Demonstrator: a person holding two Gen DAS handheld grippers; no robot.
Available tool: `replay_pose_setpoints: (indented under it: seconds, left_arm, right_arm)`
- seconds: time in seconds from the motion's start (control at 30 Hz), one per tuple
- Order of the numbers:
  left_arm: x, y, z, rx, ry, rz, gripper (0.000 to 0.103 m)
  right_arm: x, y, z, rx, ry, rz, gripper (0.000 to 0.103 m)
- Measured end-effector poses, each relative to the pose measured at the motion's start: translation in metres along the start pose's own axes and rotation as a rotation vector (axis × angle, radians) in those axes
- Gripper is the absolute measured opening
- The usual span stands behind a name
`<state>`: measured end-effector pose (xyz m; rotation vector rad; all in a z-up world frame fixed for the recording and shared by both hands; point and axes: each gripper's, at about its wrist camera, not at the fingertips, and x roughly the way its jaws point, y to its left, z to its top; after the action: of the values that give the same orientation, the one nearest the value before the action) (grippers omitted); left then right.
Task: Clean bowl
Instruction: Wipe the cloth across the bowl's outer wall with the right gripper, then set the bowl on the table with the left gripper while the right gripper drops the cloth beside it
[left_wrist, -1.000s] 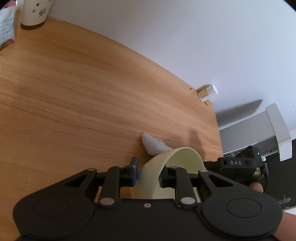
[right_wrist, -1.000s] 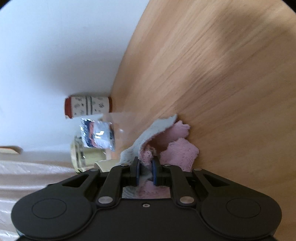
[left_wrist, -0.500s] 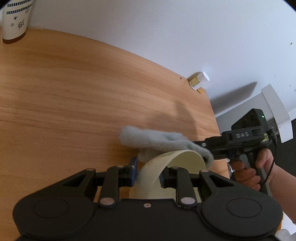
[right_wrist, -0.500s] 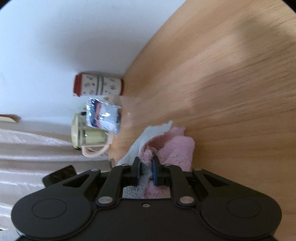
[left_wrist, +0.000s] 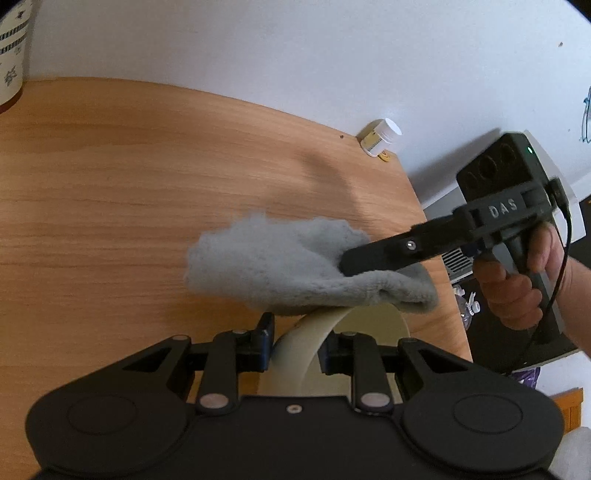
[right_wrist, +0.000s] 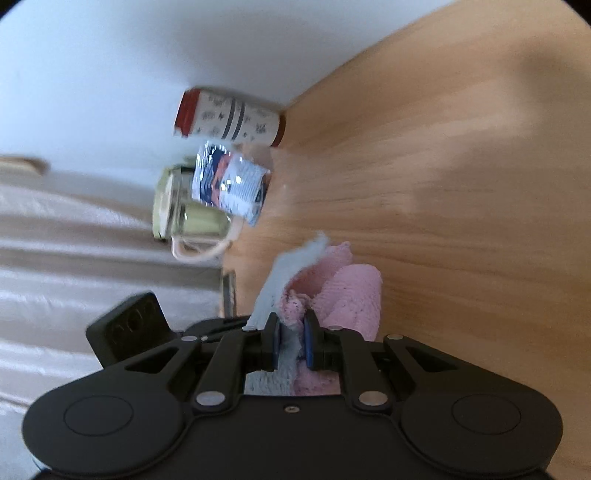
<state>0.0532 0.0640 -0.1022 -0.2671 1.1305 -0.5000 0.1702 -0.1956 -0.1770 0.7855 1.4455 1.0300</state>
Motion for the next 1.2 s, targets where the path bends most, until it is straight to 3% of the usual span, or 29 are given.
replay_pose_setpoints:
  seconds: [0.27, 0.47, 0.73, 1.07, 1.2]
  left_arm:
    - [-0.004, -0.005, -0.001, 0.036, 0.004, -0.021, 0.023]
    - [-0.005, 0.003, -0.002, 0.019, 0.009, -0.013, 0.023]
    - [0.014, 0.004, 0.001, 0.03, -0.001, 0.0, 0.022]
    - [0.02, 0.023, 0.001, -0.046, 0.004, 0.004, 0.02]
    - [0.022, 0.032, 0.003, -0.092, 0.01, 0.008, 0.019]
  right_arm:
    - [0.018, -0.02, 0.006, 0.02, 0.094, -0.068, 0.015]
    - [0.027, -0.035, -0.001, 0.033, 0.091, -0.074, 0.014]
    - [0.009, -0.038, -0.012, 0.034, -0.028, -0.05, 0.014]
    - [-0.015, -0.041, -0.023, 0.111, -0.187, 0.08, 0.014]
    - [-0.027, -0.031, -0.03, 0.099, -0.254, 0.074, 0.014]
